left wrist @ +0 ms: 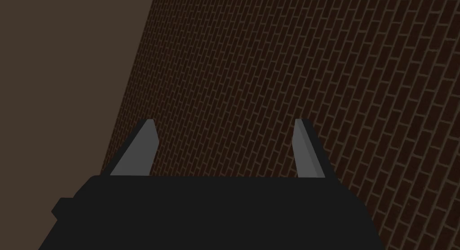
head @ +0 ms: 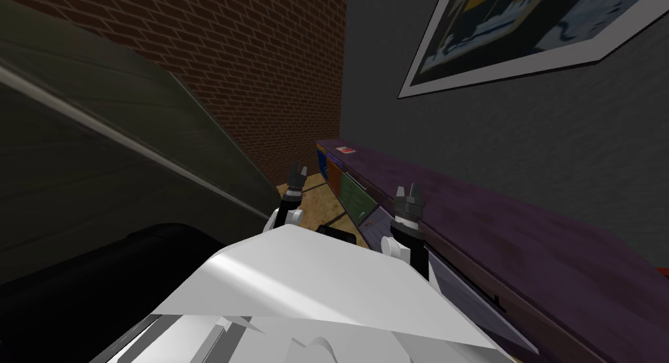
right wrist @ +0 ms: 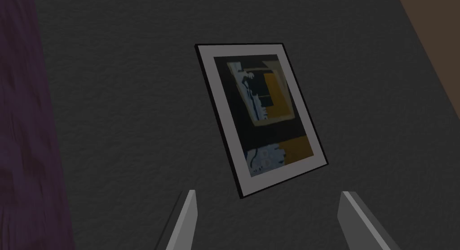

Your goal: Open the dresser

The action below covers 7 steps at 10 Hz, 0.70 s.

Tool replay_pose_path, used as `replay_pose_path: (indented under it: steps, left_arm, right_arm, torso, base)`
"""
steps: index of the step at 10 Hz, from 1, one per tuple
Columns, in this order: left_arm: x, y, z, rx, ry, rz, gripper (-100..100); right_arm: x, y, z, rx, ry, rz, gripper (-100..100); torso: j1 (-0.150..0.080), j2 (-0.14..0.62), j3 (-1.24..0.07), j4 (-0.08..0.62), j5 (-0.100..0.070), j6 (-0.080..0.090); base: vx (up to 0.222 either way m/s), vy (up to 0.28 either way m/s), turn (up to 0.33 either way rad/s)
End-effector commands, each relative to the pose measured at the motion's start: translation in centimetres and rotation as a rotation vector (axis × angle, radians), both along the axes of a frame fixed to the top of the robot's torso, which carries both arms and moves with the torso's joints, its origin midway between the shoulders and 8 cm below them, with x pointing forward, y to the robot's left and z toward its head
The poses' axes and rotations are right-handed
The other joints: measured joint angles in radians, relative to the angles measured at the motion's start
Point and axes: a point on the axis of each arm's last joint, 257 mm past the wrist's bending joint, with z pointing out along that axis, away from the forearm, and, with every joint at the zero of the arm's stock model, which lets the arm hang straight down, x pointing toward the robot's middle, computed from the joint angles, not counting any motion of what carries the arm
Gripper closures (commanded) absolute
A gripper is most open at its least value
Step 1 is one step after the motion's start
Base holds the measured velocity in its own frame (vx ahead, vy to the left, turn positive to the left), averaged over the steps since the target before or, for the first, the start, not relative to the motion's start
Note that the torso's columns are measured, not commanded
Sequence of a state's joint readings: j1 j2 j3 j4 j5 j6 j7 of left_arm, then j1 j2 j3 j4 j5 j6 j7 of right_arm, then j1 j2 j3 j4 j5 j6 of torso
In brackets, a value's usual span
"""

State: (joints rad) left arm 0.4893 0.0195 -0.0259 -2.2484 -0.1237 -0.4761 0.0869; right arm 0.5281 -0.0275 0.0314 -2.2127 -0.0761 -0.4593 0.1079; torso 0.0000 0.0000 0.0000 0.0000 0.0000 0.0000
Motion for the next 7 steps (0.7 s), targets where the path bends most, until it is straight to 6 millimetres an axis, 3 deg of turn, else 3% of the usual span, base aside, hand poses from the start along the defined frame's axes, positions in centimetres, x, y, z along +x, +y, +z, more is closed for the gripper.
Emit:
replay_pose_path:
  steps: [1,7]
  left_arm:
    - [0.0,0.0,0.0,0.0,0.0,0.0,0]
    - [-0.01,0.0,0.01,0.0,0.0,0.0,0]
  right_arm:
    - [0.0,0.0,0.0,0.0,0.0,0.0,0]
    - [-0.01,0.0,0.02,0.0,0.0,0.0,0]
  torso:
    - [0.0,0.04,-0.082,0.041,0.0,0.0]
    - [0.0,0.47,-0.939,0.47,0.0,0.0]
  base:
    - [0.0,0.0,0.0]
    - [0.0,0.0,0.0]
